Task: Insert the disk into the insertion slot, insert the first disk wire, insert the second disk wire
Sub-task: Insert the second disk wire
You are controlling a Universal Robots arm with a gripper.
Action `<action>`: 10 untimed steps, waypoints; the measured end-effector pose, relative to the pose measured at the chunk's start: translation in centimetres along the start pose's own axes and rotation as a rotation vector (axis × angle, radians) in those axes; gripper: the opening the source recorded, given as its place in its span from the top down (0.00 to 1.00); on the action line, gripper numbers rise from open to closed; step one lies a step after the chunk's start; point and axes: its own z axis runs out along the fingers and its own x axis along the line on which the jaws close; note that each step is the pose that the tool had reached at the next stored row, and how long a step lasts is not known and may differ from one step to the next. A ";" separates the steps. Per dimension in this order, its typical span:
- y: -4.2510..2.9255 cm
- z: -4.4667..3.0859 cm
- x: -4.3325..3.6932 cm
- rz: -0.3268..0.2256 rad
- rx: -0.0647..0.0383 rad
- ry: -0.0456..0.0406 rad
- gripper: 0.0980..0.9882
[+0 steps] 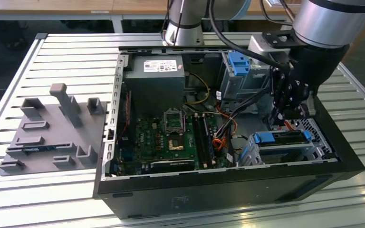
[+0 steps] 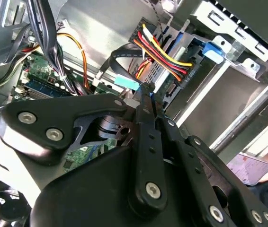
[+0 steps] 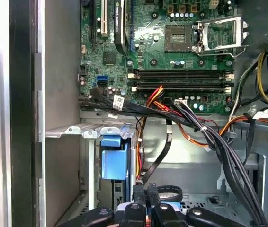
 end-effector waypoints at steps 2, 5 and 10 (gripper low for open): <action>0.00 0.06 0.14 0.002 0.000 -0.0083 0.95; 0.00 0.13 0.37 0.003 0.000 -0.0136 0.95; -0.01 0.17 1.13 0.003 0.000 -0.0154 0.95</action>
